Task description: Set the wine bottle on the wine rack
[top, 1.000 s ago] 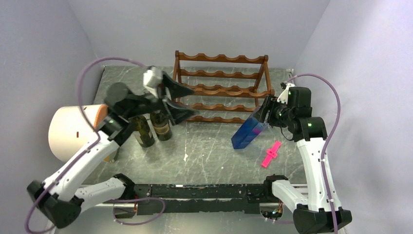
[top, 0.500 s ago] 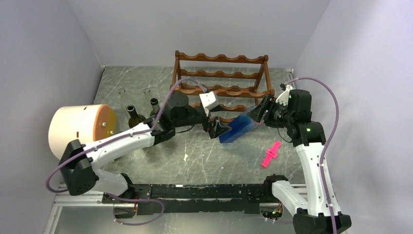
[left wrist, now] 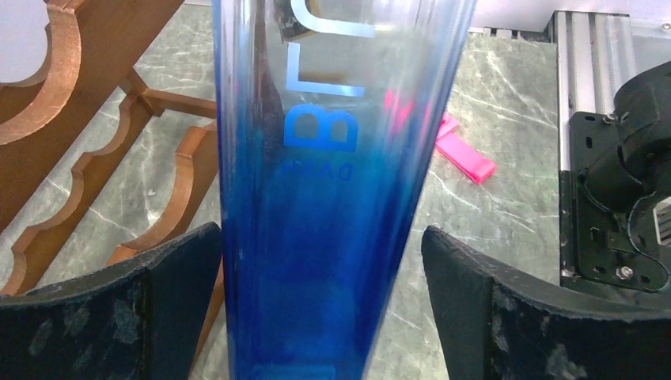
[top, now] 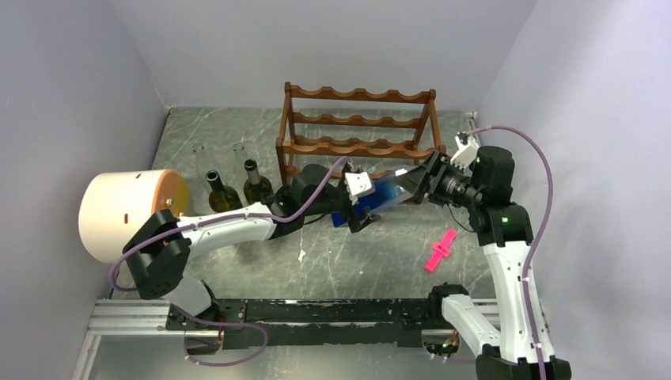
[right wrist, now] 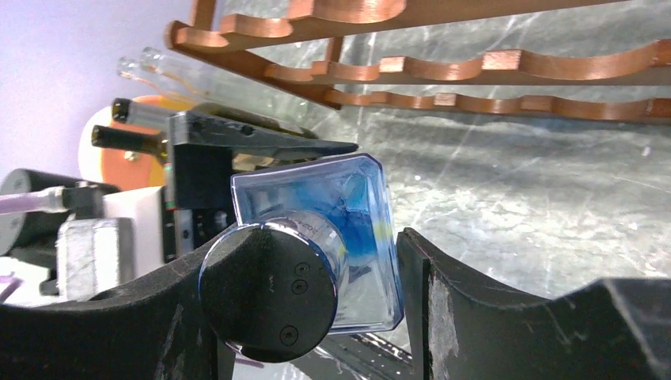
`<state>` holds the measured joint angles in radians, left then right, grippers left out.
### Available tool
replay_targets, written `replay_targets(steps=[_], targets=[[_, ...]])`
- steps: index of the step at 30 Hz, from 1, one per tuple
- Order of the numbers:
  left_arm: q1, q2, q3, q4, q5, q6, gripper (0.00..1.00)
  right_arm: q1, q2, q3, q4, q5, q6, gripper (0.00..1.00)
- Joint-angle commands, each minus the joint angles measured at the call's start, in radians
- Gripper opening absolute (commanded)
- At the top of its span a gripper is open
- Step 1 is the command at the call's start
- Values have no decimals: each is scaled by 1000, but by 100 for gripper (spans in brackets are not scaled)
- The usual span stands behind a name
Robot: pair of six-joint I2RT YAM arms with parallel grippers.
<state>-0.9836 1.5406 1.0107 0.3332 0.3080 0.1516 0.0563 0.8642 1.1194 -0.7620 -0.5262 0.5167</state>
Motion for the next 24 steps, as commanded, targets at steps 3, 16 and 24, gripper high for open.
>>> replay_targets(steps=[3,16,24], targets=[[-4,14,0,85,0,63,94,-3,-46,28,159,-148,86,26],[-3,-132,2,45,76,372,7,4,-28,177,-128,-35,-75,93],[-1,-133,158,-36,10,728,7,5,36,404,-254,68,-118,95]])
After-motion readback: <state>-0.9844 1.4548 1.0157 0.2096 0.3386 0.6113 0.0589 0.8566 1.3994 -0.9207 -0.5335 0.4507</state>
